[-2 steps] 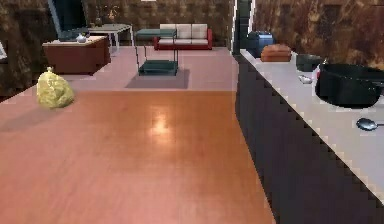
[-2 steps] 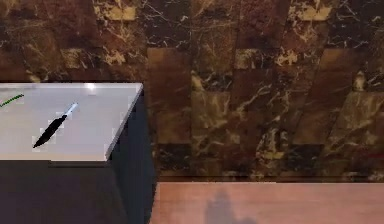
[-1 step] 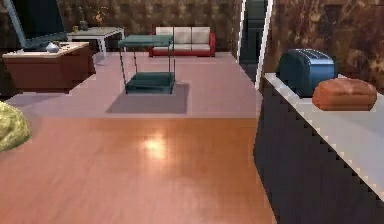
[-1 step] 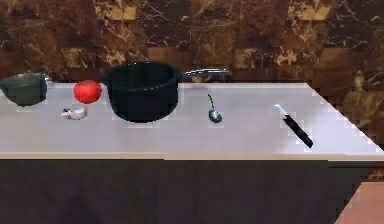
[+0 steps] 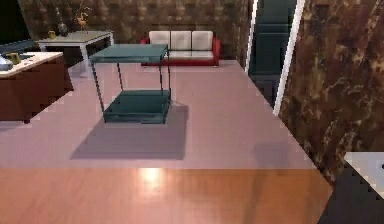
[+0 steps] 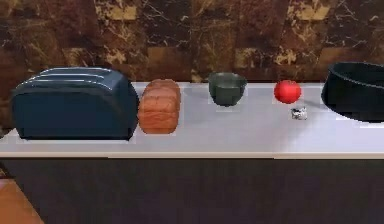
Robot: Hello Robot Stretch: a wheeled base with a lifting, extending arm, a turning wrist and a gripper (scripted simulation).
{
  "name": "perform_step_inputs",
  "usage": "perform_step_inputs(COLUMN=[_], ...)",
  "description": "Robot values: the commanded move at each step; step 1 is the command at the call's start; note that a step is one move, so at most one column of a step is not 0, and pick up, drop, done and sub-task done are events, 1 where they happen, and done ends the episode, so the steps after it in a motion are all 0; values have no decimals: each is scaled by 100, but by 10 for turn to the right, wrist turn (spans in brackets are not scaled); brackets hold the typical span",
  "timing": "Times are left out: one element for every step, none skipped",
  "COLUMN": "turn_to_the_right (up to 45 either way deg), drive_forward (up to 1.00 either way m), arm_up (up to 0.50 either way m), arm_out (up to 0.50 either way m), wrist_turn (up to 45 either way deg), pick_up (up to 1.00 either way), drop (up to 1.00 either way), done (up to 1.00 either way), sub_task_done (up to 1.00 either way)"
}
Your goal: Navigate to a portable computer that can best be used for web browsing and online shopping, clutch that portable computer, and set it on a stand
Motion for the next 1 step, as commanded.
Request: perform_step_inputs(turn_to_the_right=[0], drive_forward=[90], arm_up=[0], arm_out=[0], wrist_turn=[0], pick_up=[0], drop=[0], done=[0], sub_task_done=[0])
